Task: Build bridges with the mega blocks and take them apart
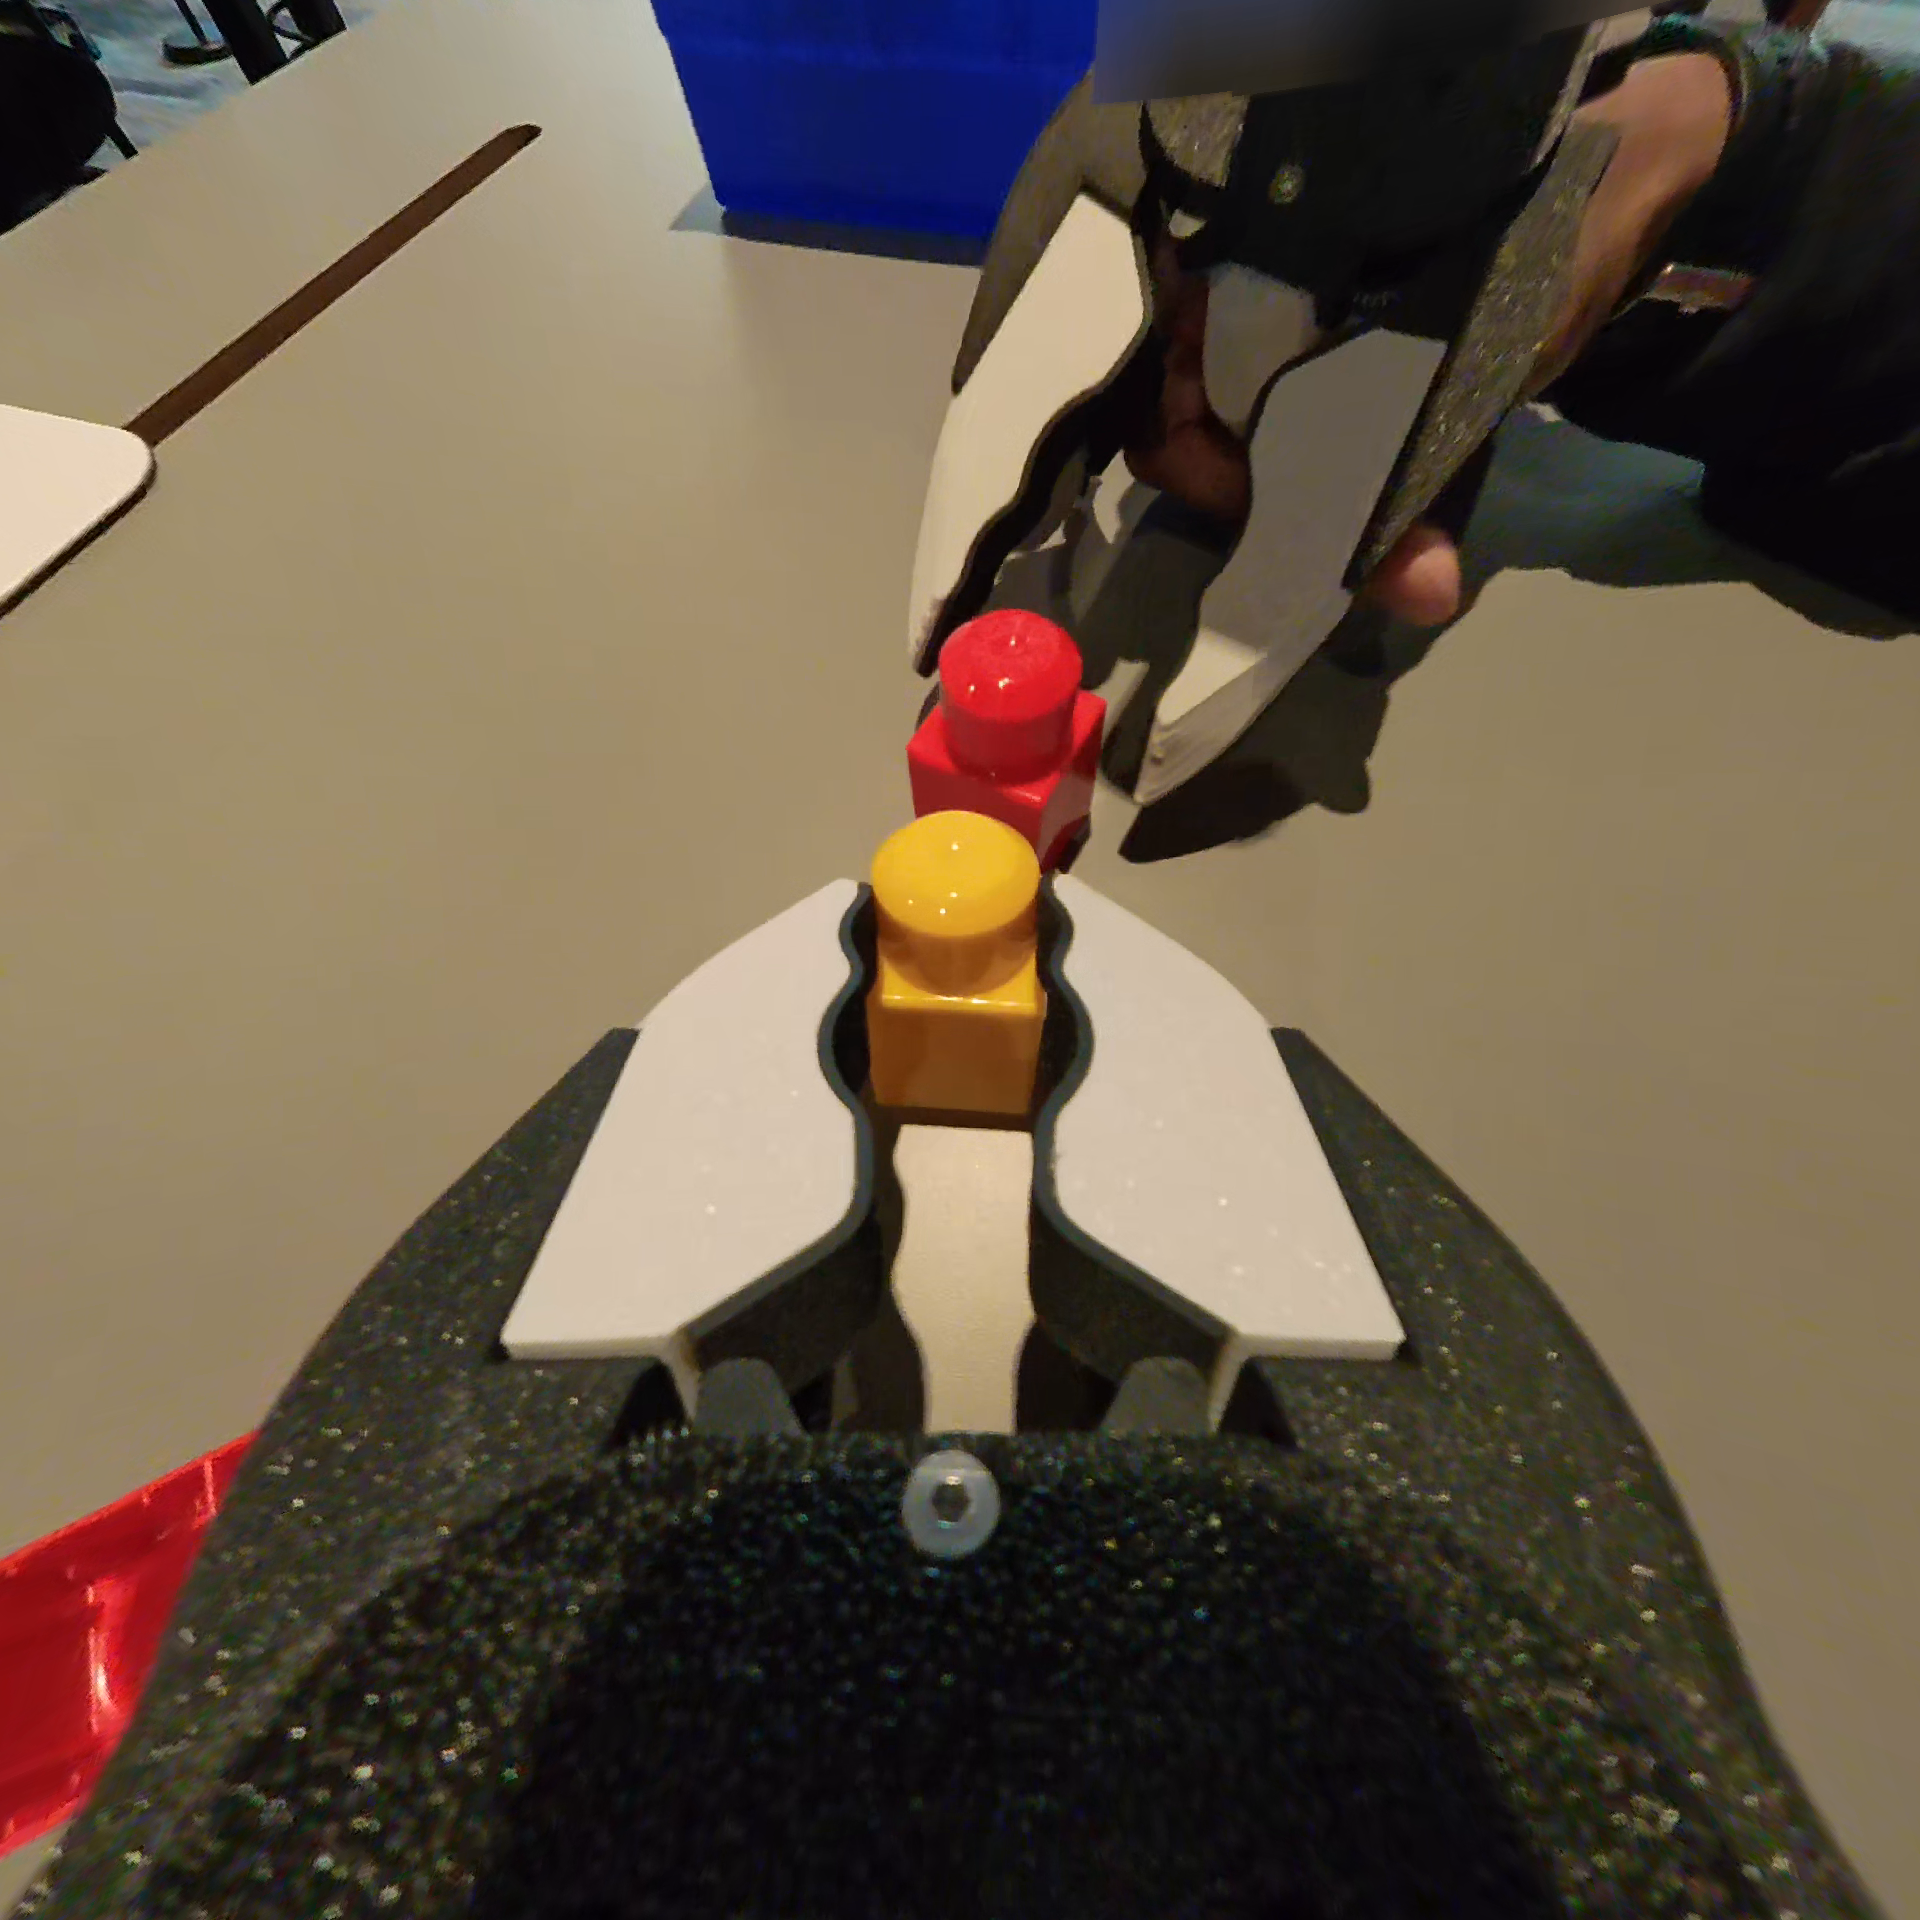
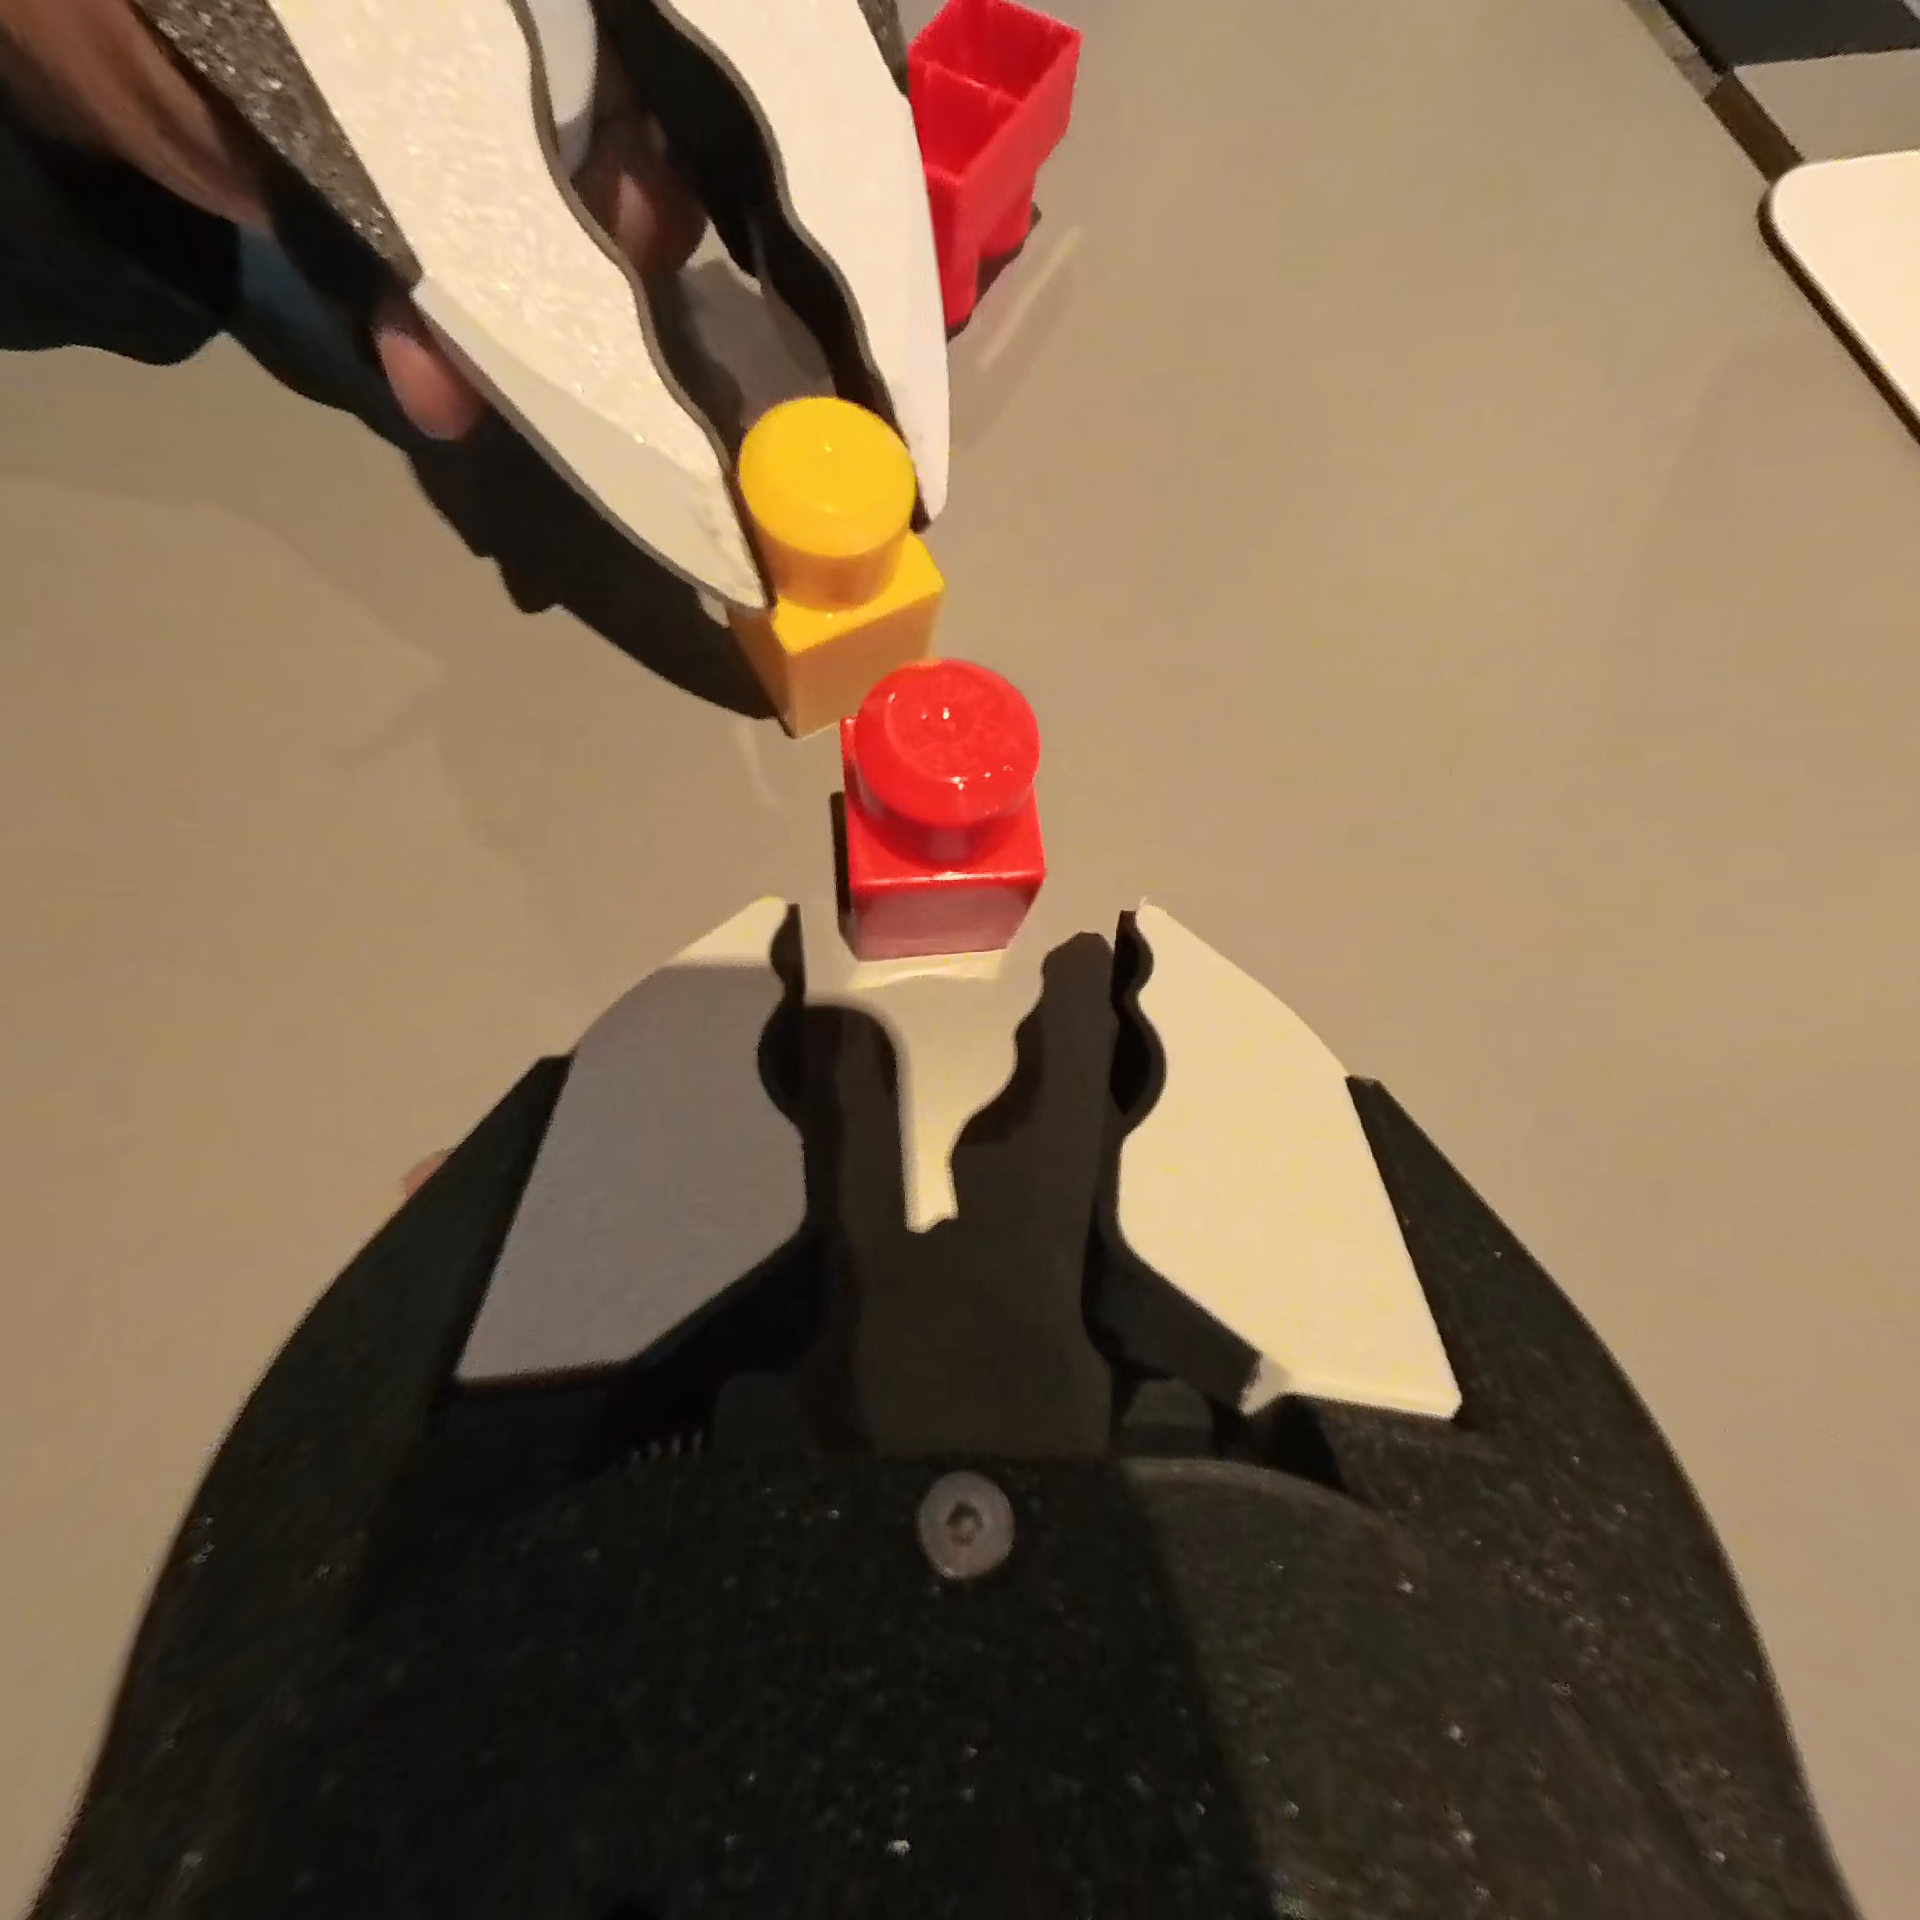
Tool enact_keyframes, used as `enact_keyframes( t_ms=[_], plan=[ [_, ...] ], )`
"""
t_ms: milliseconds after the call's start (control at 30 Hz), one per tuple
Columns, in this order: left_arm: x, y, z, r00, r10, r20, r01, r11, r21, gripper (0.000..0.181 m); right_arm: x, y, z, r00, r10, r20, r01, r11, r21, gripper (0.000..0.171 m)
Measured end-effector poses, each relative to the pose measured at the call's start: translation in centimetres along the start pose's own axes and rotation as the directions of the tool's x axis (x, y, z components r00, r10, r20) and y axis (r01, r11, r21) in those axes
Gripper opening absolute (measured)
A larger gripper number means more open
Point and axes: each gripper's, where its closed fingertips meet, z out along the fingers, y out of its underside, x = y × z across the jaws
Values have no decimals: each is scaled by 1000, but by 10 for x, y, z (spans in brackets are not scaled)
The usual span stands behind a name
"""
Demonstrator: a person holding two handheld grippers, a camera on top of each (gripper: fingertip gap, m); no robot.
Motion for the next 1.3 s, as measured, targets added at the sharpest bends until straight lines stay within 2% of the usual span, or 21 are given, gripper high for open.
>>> enact_keyframes(
  t_ms=[167, 300, 400, 667, 933, 1133, 1300],
  plan=[
    [-2, 3, -1, 999, -34, -6, 34, 999, -11, 31, 2, 1, 5, 999, -14, -33, 13, 1000, -28, 52],
    [-1, 26, 4, 1000, -21, -1, 21, 985, -172, 36, 2, 1, 7, 999, -28, -40, 26, 999, -35, 45],
    [2, 31, 9, 999, 39, 9, -37, 976, -217, 37, 1, 1, 9, 998, -44, -40, 42, 998, -43, 41],
    [1, 32, 8, 999, 35, 17, -30, 974, -225, 36, -2, 2, 9, 998, -53, -19, 52, 998, -46, 40],
    [0, 34, 7, 1000, 20, 17, -16, 973, -231, 36, -7, 4, 11, 998, -71, 0, 70, 995, -66, 48],
    [0, 34, 8, 1000, 21, 20, -16, 973, -231, 36, -8, 4, 12, 998, -68, 14, 69, 995, -67, 37],
    [2, 34, 8, 1000, 28, 2, -27, 973, -230, 36, -8, 4, 12, 997, -70, 25, 72, 995, -64, 36]
  ],
)
